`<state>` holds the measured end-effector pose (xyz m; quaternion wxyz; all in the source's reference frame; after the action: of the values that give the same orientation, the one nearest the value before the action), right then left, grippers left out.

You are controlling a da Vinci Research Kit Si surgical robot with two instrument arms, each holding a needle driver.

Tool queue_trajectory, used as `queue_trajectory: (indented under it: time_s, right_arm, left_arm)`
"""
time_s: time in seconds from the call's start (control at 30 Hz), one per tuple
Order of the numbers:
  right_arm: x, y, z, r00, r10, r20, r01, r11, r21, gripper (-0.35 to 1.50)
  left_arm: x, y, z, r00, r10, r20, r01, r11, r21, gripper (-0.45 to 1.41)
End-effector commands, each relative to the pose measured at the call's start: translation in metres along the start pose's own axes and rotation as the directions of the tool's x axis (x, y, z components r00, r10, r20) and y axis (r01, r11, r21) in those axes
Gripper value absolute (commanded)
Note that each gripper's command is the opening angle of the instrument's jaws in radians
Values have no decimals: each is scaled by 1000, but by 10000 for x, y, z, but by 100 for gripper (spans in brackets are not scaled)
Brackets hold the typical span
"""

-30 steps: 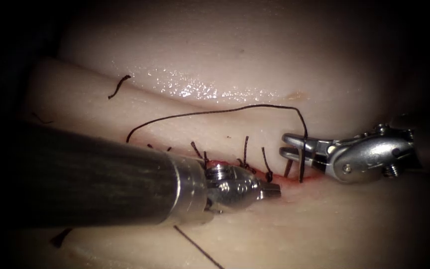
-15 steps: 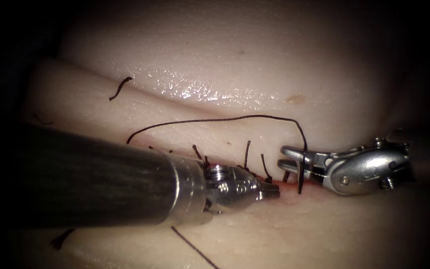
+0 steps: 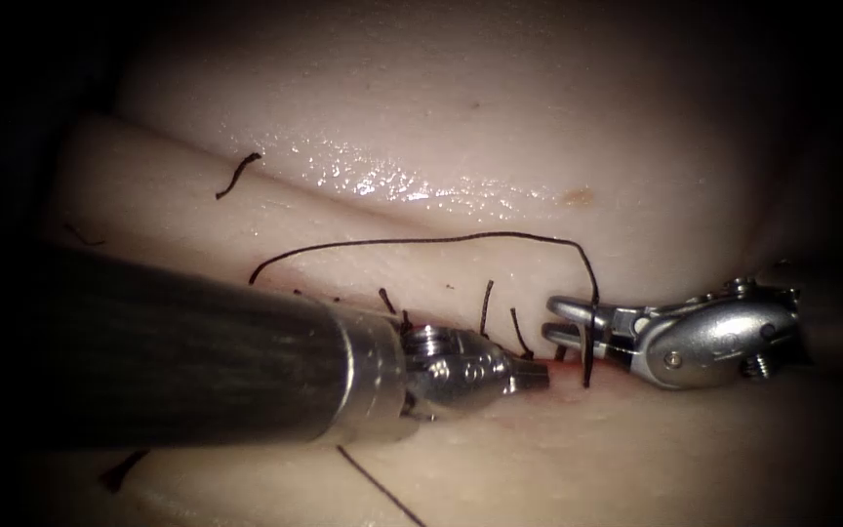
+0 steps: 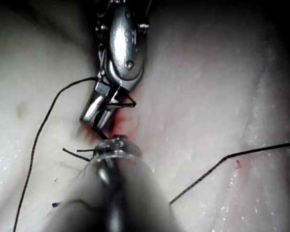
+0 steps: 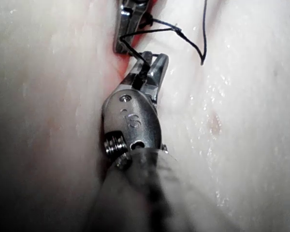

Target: Wound Closure

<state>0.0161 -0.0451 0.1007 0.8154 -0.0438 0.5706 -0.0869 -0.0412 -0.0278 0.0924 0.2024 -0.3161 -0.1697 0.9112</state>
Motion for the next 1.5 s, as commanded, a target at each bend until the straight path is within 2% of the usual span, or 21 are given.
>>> queue_trajectory:
  time_s: [0.03,0.53,0.67,0.93,1.2,1.5]
  right_arm:
    - [-3,-2,10,1000,8,-1,-8,1000,7,-35]
    - [-8,-7,12,992,122,17,-123,989,80,-35]
    - [-7,1,11,991,130,10,-131,989,72,-35]
    - [1,33,12,986,164,-10,-163,986,46,-35]
    - [1,37,14,986,165,-9,-165,985,44,-35]
    - [7,46,13,983,184,-9,-183,981,63,-35]
  left_arm:
    - [0,2,9,1000,-1,0,1,1000,0,-45]
    - [16,1,18,1000,-18,0,18,1000,10,-45]
    - [17,4,26,1000,-18,-1,18,1000,13,-45]
    - [-4,22,33,999,14,31,-13,1000,-23,-45]
    - [-14,26,32,998,26,51,-25,999,-31,-45]
    - [-34,35,58,994,36,102,-30,998,-57,-45]
